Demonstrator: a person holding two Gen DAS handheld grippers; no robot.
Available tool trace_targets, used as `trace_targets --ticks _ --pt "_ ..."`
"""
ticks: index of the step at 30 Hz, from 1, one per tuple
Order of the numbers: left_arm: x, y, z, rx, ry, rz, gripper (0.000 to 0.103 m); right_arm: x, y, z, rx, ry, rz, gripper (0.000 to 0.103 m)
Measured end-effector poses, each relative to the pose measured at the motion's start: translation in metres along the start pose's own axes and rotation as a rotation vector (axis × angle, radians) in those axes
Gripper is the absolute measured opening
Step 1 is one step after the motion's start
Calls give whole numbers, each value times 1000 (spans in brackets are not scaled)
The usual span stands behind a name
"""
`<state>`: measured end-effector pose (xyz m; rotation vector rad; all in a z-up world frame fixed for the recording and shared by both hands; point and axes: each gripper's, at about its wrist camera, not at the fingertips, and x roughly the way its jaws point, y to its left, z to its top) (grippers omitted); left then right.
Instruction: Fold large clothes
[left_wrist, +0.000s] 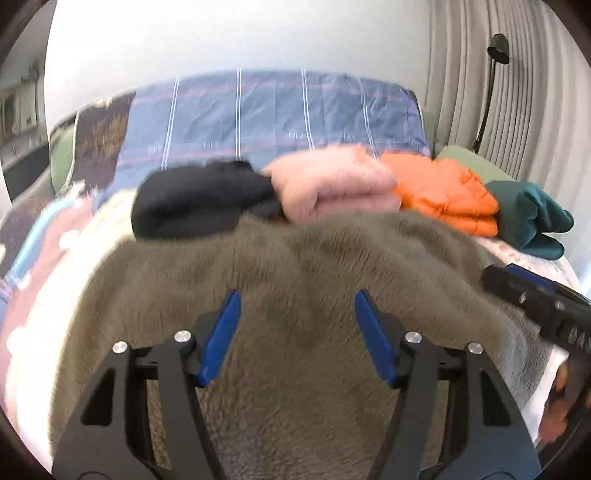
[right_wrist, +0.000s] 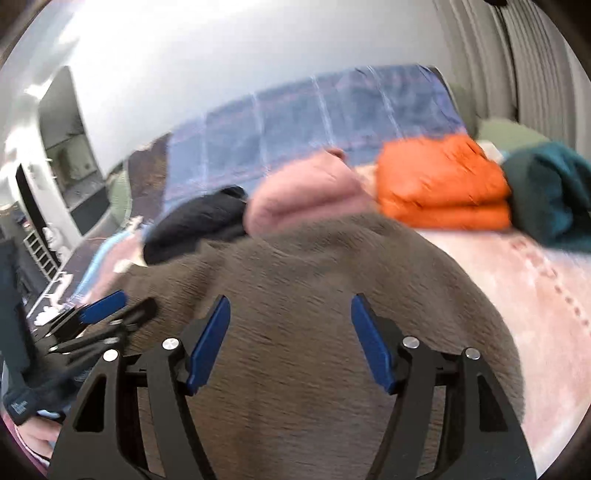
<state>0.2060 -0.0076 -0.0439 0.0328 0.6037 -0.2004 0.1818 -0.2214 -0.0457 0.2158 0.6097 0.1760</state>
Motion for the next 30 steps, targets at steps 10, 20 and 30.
trace_targets --ticks 10,20,30 --pt "52 12 -51 63 100 112 66 49 30 -60 -250 108 -126 69" --pt "26 91 -26 -227 46 49 83 -18 75 -87 -260 140 92 60" --pt "37 76 -40 -135 37 83 86 -11 91 -39 -226 161 51 51"
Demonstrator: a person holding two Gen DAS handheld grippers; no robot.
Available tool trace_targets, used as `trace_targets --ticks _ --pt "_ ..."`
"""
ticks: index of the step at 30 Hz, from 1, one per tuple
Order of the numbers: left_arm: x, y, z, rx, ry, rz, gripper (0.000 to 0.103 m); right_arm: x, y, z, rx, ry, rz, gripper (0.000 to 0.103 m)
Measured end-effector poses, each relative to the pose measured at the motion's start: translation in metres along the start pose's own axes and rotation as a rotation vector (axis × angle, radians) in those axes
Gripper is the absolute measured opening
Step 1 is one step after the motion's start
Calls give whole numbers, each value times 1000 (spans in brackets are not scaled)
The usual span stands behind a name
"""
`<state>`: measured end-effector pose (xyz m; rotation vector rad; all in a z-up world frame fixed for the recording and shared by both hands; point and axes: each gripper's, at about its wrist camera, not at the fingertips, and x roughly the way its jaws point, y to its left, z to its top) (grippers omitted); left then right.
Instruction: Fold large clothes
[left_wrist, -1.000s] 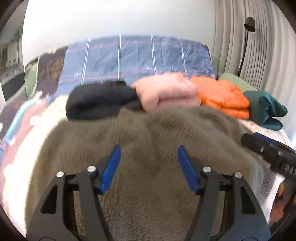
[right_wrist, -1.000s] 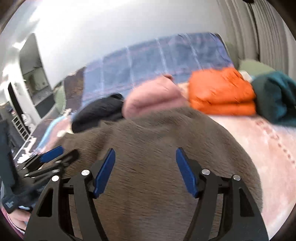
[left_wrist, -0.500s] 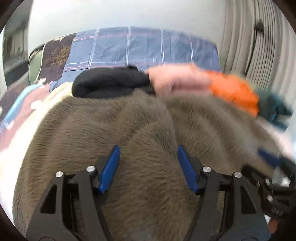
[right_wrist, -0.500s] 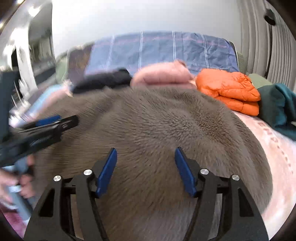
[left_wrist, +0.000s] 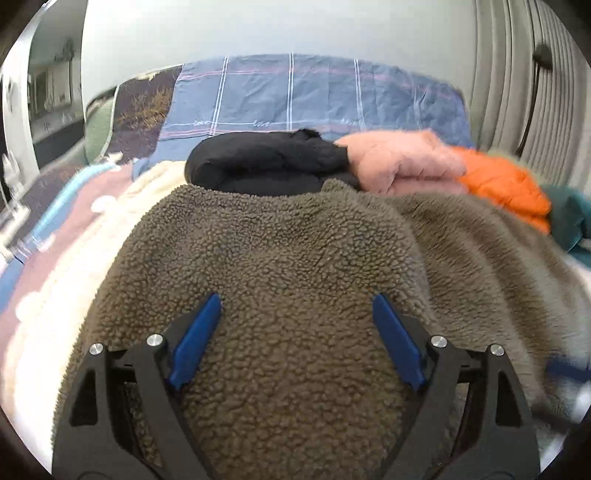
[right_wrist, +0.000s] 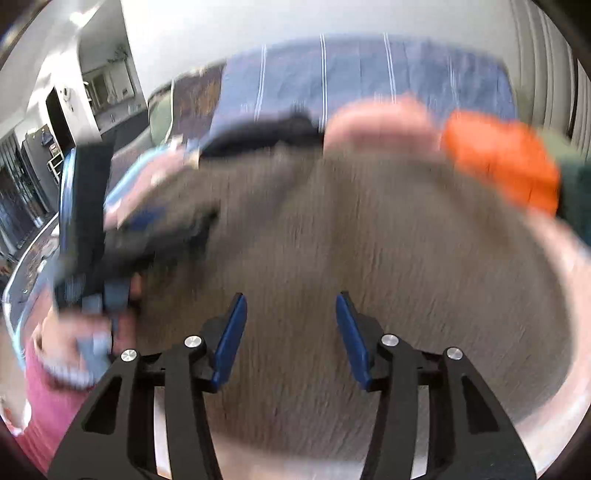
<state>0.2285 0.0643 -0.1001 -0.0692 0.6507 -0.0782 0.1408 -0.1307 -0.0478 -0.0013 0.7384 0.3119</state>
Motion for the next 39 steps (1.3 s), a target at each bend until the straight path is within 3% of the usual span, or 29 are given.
trace_targets --ticks 2,3,5,6,8,13,14,18,20,22,23,25,31,39 --pt "-5 9 1 -46 -2 -16 86 4 7 30 -67 -80 -73 51" --pt "-10 13 0 -50 2 -15 86 15 3 39 -60 -72 -86 51" --pt "-14 13 -2 -19 11 -14 86 61 -14 48 -10 68 -91 52" --pt "-14 12 -3 0 11 -9 87 106 -28 40 19 217 -82 56" --pt "-15 9 -7 33 20 -2 88 123 -32 33 -8 180 -64 58" --pt "-24 16 -10 14 15 -36 89 109 -8 65 -17 238 -118 53" --pt "-26 20 -10 -10 12 -58 88 104 -11 71 -8 226 -104 47" --pt "-37 34 -7 -70 -11 -49 89 89 -6 113 -62 68 -87 47" --pt "-41 43 -5 -93 -27 -37 91 118 -17 124 -20 83 -96 47" --pt "-39 52 -5 -124 -11 -43 91 181 -44 106 88 247 -114 47" --pt "-34 57 -6 -146 13 -50 91 200 -55 97 136 276 -83 49" --pt "-28 60 -7 -159 39 -59 91 197 -66 95 204 219 -29 49" --pt "-27 47 -9 -90 32 -17 93 195 -60 94 177 203 -44 49" --pt "-27 49 -9 -100 26 -24 94 196 -50 93 153 205 -68 50"
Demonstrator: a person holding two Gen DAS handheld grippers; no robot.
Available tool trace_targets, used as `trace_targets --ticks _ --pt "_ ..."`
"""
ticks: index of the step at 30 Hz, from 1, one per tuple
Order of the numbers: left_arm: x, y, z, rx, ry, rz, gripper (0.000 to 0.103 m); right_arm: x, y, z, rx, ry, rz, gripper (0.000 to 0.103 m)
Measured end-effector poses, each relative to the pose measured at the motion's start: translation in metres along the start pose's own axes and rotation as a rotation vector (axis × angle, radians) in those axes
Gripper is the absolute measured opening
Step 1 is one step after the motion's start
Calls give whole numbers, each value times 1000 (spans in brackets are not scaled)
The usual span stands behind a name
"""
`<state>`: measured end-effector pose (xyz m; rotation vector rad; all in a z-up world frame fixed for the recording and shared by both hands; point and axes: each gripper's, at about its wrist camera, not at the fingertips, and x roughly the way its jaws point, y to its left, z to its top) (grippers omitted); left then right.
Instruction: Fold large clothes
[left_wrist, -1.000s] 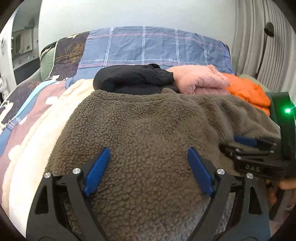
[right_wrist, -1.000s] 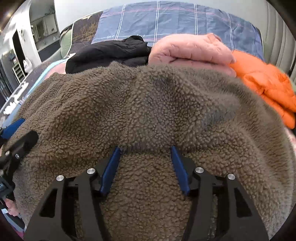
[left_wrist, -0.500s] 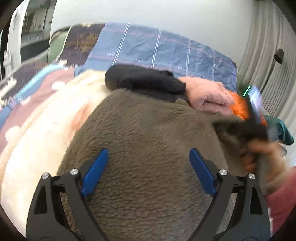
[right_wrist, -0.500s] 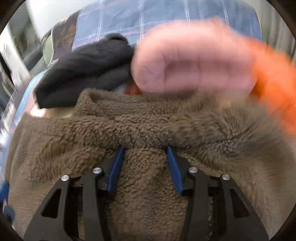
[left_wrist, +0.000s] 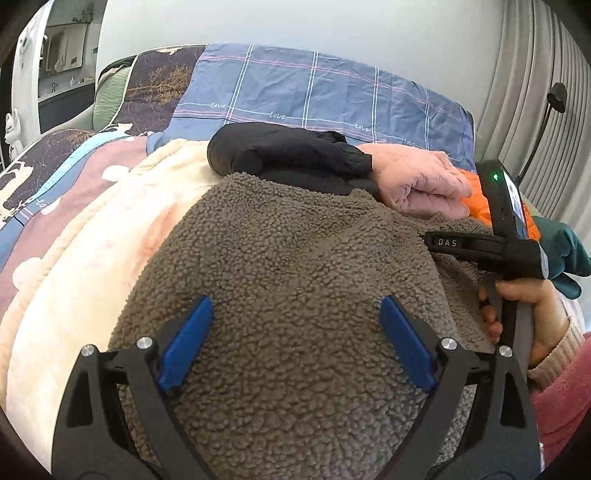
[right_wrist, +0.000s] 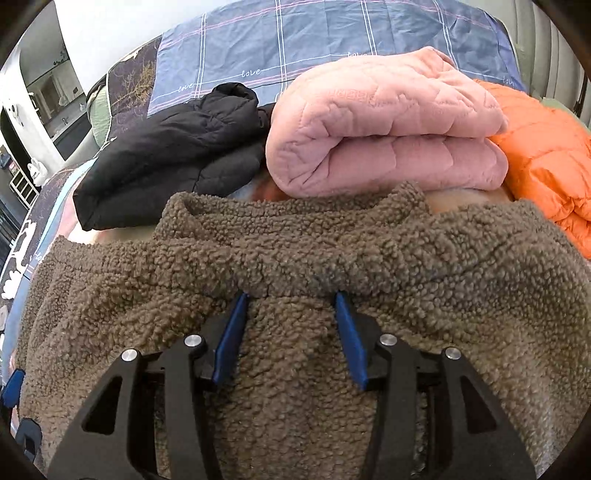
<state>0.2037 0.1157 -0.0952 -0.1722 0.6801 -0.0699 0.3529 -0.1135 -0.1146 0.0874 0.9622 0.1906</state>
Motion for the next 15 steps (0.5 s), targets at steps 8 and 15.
trace_targets --ticks 8,15 --pt "3 2 -2 8 -4 -19 96 -91 20 -21 -35 -31 32 52" --pt "-26 30 6 -173 -35 -134 96 -96 0 -99 -100 10 56 63"
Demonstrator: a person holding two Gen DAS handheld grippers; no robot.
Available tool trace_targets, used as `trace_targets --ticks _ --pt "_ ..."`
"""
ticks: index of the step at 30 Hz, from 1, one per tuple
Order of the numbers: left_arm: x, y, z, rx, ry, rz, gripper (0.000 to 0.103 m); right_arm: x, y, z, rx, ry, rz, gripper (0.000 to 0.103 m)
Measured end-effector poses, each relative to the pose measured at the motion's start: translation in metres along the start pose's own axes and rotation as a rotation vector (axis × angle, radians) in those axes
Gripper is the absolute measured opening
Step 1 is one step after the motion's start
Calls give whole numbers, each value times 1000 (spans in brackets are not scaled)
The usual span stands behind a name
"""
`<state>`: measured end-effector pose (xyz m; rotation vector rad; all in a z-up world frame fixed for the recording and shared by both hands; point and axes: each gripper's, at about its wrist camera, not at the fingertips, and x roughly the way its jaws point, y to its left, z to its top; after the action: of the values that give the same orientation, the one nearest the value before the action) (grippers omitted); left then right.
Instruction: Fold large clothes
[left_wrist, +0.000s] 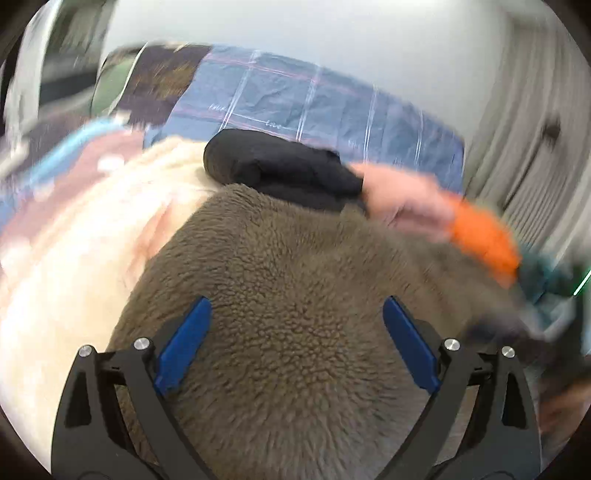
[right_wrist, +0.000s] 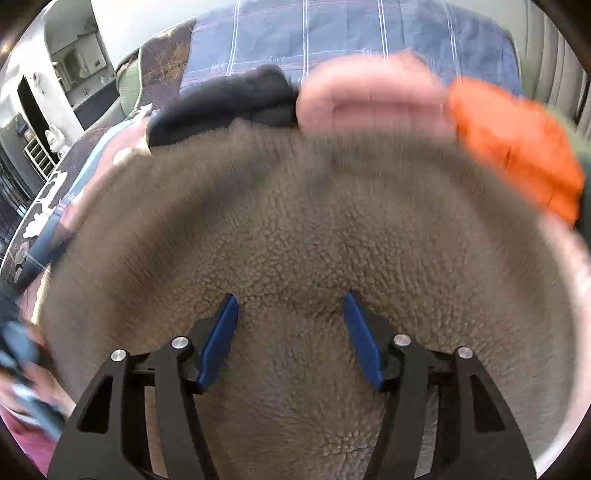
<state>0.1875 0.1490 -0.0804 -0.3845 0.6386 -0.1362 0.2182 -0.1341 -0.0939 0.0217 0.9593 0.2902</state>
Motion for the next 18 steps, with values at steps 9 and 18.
trace_targets --ticks 9,18 --pt "-65 111 -3 -142 3 82 94 -21 35 -14 -107 -179 -167 67" --pt "38 147 28 -172 267 -137 94 -79 201 -96 -732 -390 -36 74"
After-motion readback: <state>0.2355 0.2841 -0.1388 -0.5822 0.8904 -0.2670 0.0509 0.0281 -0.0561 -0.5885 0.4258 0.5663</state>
